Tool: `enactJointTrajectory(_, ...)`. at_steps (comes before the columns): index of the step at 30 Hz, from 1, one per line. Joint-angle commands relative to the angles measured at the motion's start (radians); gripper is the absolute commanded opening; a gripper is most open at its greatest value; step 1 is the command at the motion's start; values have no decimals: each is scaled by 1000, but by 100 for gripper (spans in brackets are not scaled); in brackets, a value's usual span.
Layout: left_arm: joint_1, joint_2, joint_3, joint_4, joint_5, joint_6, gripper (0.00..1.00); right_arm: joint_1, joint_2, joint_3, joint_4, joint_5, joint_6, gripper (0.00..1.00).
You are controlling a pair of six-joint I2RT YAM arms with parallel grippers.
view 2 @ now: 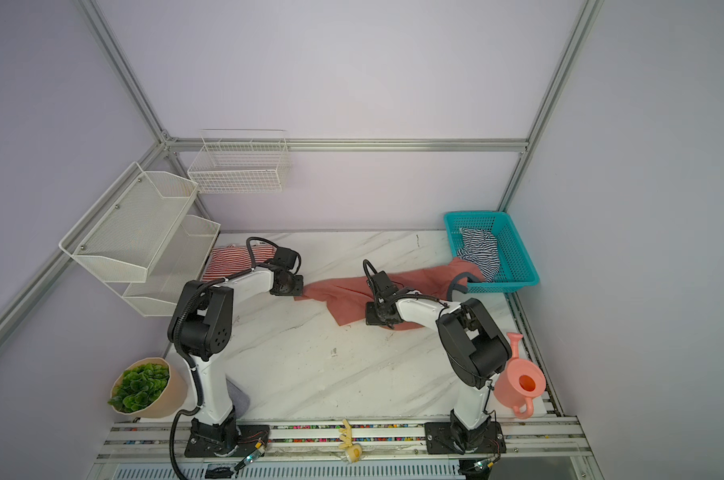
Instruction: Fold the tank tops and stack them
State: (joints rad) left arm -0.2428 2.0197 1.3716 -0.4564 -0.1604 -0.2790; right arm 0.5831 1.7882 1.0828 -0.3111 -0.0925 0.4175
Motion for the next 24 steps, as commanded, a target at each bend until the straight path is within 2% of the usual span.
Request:
enactJointTrajectory(1,5,7,55,-14,30,-13,35,-18,-86,25,-31,36,2,0)
enactJointTrajectory(8,5,-19,-9,-12,70,-40,0,-60,-164,88,-94,34,-67,0)
enactJointTrajectory(14,-1,-77,-100,0,133,-83,0,-139,-133,183,-148,-5,-146,0)
enactJointTrajectory(21,-34,-187,-254,10,189,-138,0,-186,46,377,-218,-51,-230,0)
enactJointTrajectory(24,-57,-247,-321,13,202,-167,0,-190,153,471,-257,-70,-260,10)
